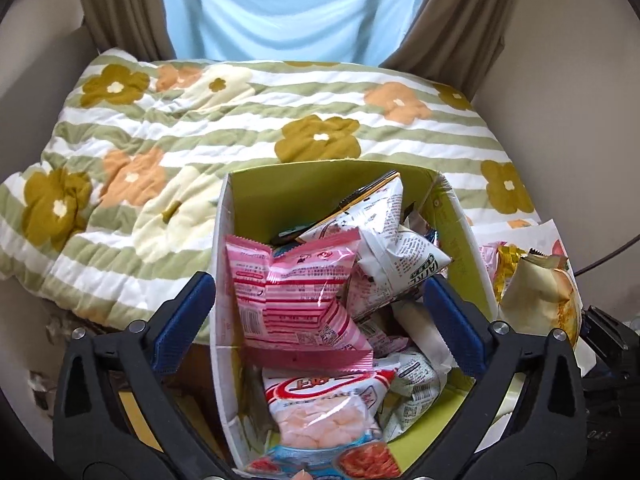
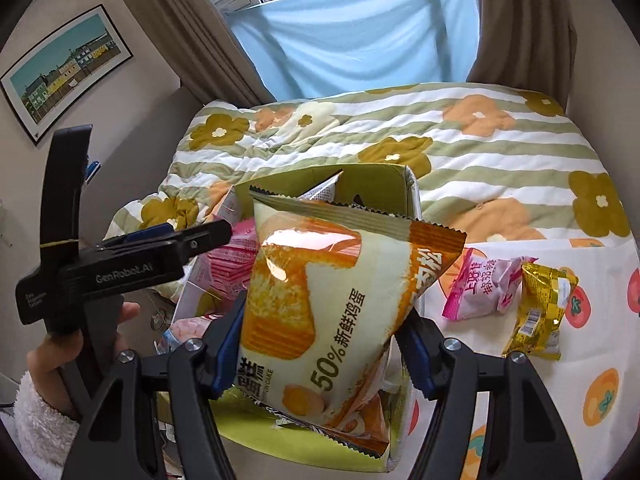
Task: Organize snacks
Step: 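Carry both bags over the yellow box and open both tools to drop them, then move both tools back over the last two bags on the sheet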
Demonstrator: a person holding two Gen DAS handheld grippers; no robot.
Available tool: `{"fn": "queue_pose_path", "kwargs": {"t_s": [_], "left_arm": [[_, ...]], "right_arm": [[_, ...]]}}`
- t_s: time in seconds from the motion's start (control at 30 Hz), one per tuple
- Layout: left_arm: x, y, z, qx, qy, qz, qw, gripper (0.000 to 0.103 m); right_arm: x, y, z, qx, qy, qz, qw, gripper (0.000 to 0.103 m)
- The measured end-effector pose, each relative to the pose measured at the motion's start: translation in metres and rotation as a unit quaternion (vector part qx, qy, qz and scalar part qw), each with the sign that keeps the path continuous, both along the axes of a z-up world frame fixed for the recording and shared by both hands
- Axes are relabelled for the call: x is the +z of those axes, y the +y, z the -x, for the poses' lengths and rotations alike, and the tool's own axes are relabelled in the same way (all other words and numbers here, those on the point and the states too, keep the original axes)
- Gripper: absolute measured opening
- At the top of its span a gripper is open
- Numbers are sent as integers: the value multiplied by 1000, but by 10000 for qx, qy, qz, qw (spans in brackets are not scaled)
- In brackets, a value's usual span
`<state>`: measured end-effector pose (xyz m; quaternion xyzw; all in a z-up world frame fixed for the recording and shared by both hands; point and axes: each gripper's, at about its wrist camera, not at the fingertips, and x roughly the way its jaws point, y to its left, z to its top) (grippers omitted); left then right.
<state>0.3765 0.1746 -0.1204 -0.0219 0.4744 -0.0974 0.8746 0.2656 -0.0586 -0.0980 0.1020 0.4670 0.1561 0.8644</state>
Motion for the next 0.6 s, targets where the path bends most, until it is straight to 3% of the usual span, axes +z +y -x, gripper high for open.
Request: {"fn": "queue_pose_path", "kwargs": {"t_s": [0.23,0.43,0.47,0.53,0.6], "left_arm": [[2,31,26,341,43,280,9990,103],[9,43,44,593,-12,254,9979,103],[10,43,45,613,-21,217,9979,103],[11,44,49,668,-66,171,9976,103],[9,43,54,776,-123,137,9968,103]], "right_arm": [[-8,22,16,286,42,407,9988,64],[-13,37,18,596,65,364,9975,65],[-15,38,18,630,66,328,9975,68],[-13,40,21,668,-71,201,9975,97],[-11,40,26,705,-227,122,9972,103]]}}
